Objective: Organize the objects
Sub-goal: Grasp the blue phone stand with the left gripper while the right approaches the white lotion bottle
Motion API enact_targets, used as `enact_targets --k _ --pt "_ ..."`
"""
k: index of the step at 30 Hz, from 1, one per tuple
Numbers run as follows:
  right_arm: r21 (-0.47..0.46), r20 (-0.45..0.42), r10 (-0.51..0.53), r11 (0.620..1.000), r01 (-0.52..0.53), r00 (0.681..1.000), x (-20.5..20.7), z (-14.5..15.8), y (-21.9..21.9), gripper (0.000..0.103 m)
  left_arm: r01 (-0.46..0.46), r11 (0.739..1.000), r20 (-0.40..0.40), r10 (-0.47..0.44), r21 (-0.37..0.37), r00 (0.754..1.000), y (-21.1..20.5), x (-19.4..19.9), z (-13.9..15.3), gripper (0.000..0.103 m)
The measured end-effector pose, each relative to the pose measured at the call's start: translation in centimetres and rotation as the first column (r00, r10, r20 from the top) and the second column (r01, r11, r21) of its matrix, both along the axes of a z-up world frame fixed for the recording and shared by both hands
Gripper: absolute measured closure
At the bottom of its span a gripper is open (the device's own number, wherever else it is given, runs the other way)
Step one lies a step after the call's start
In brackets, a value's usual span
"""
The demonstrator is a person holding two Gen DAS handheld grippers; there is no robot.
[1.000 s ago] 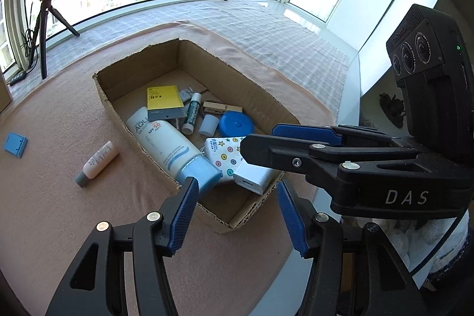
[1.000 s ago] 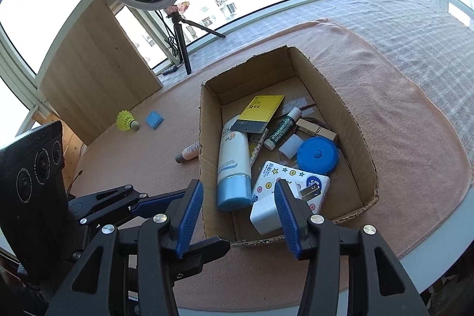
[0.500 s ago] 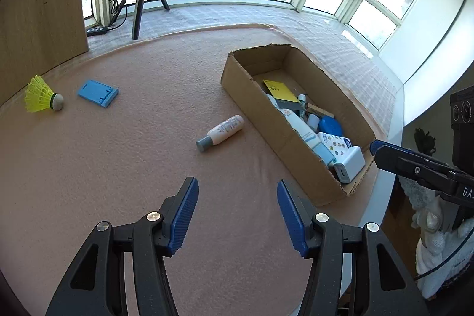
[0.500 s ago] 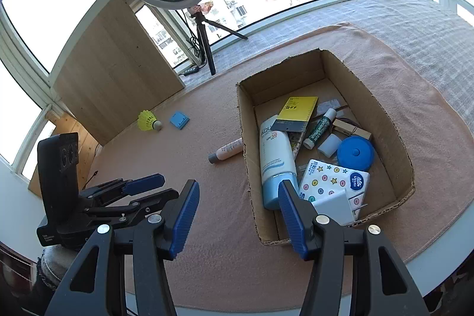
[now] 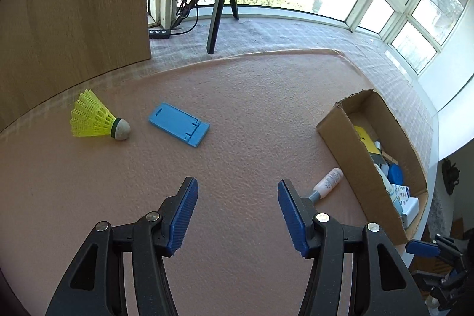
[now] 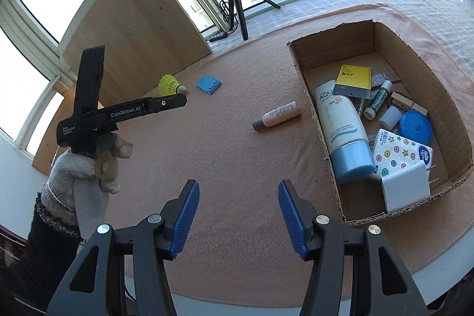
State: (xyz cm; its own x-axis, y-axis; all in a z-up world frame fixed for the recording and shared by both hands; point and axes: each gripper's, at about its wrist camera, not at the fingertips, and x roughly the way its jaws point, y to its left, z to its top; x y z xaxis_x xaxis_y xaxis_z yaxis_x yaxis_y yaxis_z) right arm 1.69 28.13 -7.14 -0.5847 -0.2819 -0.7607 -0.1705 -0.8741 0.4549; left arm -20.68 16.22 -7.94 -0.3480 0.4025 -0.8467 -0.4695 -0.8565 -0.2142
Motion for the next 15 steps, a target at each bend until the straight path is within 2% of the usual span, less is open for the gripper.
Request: enact_targets --k 8,15 --pt "-0.002 0.059 0.036 0.999 -0.036 0.998 -2.3 -2.0 -1.4 0.051 -0.054 0.996 0.022 0.056 -0.070 0.998 1.4 -9.4 -2.7 0.043" --pt "-0.018 0.100 0.034 0.999 -0.033 0.994 -3.8 -3.4 -1.6 0.051 -0.071 0.986 0.049 0.080 -0.153 0.996 2.9 -14.6 -6.4 0.043"
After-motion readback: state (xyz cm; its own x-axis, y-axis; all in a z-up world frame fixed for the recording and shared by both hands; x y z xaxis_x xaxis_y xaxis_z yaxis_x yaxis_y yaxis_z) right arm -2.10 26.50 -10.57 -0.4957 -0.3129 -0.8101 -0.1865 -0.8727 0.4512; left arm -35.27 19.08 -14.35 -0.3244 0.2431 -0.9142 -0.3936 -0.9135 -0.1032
